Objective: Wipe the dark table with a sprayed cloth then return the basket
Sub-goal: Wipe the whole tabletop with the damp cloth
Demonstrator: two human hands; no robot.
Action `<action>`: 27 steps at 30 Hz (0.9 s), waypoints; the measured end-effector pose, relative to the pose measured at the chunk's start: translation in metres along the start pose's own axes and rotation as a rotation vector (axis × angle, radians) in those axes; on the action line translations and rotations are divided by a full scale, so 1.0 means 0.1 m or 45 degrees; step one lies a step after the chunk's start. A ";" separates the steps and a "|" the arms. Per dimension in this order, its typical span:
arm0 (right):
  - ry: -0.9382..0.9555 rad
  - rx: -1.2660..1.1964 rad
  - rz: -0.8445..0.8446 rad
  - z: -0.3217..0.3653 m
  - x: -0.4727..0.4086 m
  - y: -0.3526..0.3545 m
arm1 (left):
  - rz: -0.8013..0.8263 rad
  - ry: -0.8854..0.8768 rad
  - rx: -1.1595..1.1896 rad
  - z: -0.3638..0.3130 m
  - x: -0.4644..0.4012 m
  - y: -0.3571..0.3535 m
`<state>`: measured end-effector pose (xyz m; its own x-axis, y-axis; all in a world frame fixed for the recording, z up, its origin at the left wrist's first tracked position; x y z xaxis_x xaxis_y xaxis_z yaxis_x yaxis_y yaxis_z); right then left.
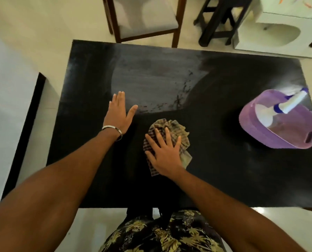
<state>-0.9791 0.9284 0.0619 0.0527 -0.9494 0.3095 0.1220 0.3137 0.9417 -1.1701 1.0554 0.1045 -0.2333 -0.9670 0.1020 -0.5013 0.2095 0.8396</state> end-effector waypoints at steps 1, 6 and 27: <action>-0.005 0.020 -0.019 -0.02 -0.07 0.00 | -0.021 0.020 0.001 0.09 0.04 0.04; -0.087 0.005 -0.047 -0.28 -0.85 0.26 | -0.089 0.097 -0.020 0.44 0.17 0.16; 0.524 0.059 0.015 0.82 -1.47 0.20 | -0.160 0.161 0.004 0.43 -0.26 0.09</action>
<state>-1.0656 1.0732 0.0466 0.4470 -0.8588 0.2504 0.0745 0.3147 0.9463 -1.2041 1.0889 0.0862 -0.0619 -0.9961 0.0632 -0.5222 0.0863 0.8485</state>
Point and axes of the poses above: each hand's wrist, its own x-axis away from the middle knuckle, its own y-axis out of the back of the hand, z = x × y, the point moved 1 cm from there along -x, towards the middle knuckle, and after that the axes turned 11 degrees about -y, right-handed, at the moved point
